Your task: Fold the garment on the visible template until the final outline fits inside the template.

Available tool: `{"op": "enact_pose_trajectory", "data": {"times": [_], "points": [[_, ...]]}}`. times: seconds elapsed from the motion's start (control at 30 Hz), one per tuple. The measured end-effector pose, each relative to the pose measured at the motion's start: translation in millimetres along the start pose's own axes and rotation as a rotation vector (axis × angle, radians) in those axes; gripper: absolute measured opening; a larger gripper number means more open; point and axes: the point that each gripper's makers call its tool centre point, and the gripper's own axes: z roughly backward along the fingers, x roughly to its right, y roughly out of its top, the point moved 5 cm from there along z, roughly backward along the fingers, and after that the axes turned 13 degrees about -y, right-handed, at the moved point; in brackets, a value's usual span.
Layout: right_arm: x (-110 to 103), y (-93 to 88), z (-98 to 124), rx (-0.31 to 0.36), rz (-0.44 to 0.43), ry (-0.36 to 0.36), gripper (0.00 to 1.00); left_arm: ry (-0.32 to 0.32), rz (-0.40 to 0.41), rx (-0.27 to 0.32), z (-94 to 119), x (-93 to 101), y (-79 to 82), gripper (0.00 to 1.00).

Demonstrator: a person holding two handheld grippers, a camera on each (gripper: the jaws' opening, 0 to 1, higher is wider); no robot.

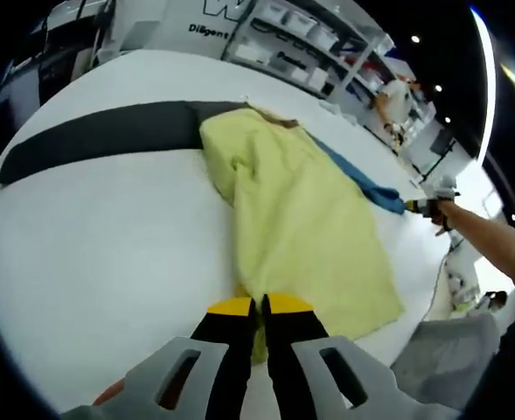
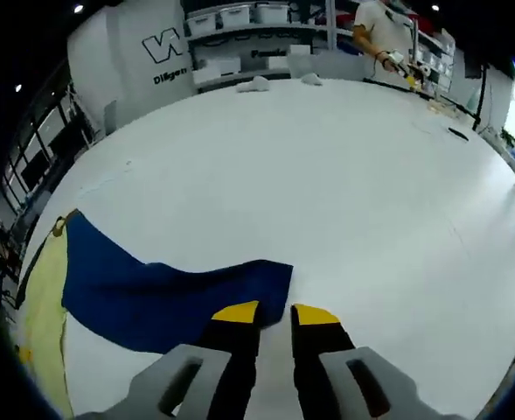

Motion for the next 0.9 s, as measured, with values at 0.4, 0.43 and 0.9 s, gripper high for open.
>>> {"op": "enact_pose_trajectory", "data": {"times": [0.4,0.43,0.9], "points": [[-20,-10.1,7,0.010,0.206,-0.026,0.02,0.002,0.013,0.001,-1,-2.1,-1.3,0.00],[-20,-9.6,6,0.012,0.217,-0.020,0.00,0.002,0.013,0.000,-1,-2.1,-1.3,0.00],[-3,5.7,50,-0.051,0.115,-0.017,0.00,-0.010,-0.012,-0.011,-2,1.3,1.1,0.00]]}}
